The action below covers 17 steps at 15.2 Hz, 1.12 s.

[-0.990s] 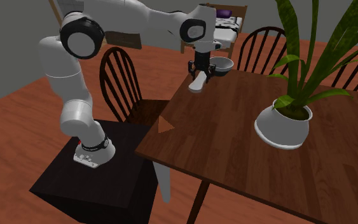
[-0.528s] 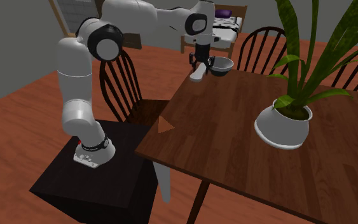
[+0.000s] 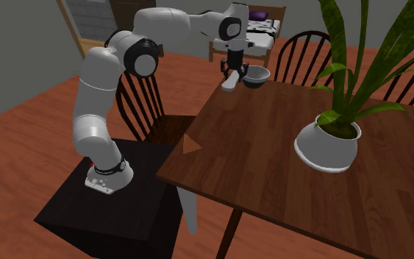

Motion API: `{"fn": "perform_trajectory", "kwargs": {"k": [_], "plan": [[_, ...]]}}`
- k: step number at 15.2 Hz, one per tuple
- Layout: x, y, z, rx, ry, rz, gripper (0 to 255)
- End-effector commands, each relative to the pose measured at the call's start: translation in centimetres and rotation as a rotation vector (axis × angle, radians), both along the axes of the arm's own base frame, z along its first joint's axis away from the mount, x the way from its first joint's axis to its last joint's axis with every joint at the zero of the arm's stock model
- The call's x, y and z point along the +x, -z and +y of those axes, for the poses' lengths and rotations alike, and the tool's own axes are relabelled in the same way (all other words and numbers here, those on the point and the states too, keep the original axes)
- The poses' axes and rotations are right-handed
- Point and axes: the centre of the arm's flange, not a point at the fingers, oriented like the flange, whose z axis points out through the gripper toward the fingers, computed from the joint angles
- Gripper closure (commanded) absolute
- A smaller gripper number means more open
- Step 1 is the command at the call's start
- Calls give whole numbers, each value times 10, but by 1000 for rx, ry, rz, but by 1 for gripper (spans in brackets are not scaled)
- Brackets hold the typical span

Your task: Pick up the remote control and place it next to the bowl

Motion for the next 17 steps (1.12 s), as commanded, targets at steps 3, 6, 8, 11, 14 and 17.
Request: {"fn": "perform_trajectory", "kwargs": {"k": [3, 6, 8, 11, 14, 17], "plan": [[1, 20, 0, 1, 0, -1, 255], [1, 36, 0, 1, 0, -1, 255], [1, 46, 0, 1, 0, -1, 255], [1, 62, 0, 1, 0, -1, 255], [1, 78, 0, 1, 0, -1, 255], [1, 94, 0, 1, 0, -1, 255]]}}
